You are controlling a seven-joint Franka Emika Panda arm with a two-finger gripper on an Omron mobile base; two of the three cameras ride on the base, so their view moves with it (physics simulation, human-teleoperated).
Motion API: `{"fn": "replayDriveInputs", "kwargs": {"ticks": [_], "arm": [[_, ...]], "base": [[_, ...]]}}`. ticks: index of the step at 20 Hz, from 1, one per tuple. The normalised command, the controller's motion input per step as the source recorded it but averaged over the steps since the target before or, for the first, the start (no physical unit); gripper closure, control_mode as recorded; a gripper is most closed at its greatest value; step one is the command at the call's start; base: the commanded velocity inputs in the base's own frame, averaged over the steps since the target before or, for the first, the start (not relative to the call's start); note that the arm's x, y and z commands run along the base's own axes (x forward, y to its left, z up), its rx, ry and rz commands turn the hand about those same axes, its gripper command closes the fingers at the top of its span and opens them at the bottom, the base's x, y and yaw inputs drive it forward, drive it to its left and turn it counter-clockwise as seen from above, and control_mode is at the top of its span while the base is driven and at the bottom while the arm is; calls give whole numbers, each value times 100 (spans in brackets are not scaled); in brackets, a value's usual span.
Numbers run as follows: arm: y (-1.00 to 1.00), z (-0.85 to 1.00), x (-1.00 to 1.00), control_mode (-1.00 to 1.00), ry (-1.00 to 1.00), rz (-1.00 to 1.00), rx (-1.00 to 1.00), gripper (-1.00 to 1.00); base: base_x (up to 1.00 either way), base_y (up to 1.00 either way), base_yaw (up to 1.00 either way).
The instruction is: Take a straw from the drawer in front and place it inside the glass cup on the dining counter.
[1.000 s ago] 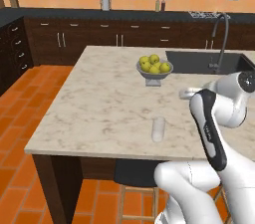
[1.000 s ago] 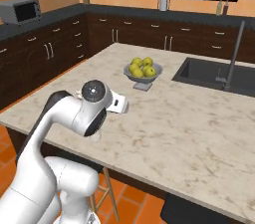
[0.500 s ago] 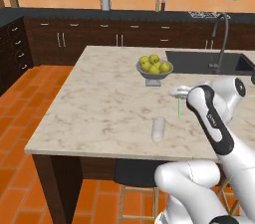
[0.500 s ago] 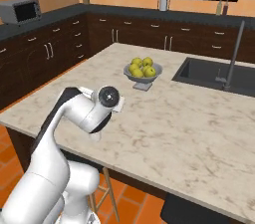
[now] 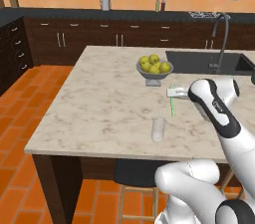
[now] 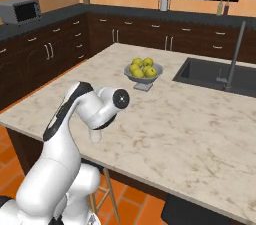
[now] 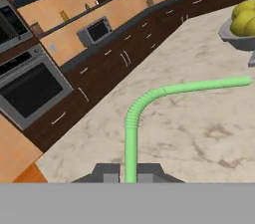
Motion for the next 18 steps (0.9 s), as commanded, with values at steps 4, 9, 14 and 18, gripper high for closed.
{"fn": "replayDriveInputs", "kwargs": {"ticks": [4,9,14,18], "arm": [[10,-18,20,-100,-15,10,1,100],[21,-14,11,-100,-8,10,0,100],[2,-14,18,-100,-4,6,0,100],[1,-6,28,-100,0,5,0,100]], "base": [[0,0,0],[0,0,0],[0,0,0],[0,0,0]]}}
